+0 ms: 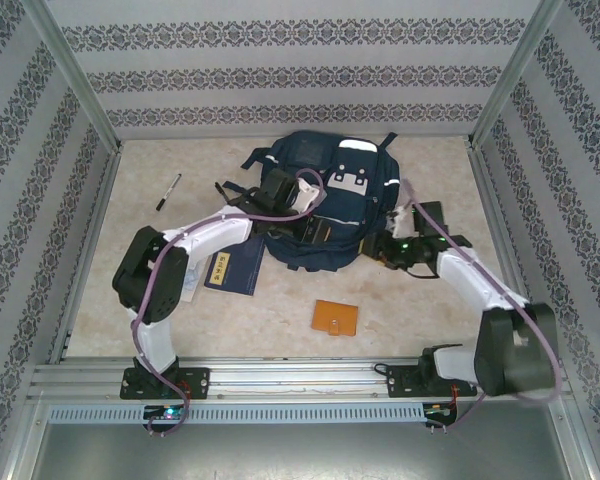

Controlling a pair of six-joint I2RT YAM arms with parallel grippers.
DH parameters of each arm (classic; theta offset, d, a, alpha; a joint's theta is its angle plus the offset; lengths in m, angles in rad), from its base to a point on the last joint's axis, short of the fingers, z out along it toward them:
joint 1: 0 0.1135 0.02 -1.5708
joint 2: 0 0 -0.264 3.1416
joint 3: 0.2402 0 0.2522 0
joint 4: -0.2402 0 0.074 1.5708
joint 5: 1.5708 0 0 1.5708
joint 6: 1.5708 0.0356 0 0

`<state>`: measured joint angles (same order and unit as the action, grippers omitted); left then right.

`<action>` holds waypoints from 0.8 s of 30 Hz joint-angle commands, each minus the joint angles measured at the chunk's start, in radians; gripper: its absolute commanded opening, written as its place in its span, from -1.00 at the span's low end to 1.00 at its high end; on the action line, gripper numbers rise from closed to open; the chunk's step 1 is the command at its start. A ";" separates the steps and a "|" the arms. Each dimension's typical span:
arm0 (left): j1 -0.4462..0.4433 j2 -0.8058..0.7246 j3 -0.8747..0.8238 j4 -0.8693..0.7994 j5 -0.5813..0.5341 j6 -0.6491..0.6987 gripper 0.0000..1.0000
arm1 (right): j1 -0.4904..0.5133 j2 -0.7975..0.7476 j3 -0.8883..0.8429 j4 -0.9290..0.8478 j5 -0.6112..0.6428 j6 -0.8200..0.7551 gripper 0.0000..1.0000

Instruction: Pack the student bag

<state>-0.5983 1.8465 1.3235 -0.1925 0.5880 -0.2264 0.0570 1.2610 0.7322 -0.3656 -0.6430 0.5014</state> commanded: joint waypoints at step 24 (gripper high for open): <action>-0.314 -0.043 -0.086 0.052 -0.469 -0.380 -0.04 | 0.106 0.424 0.293 0.132 0.134 0.343 -0.72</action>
<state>-0.9146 1.8076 1.2156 -0.1631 0.1677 -0.6174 0.1444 1.6779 0.9874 -0.2386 -0.4889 0.8082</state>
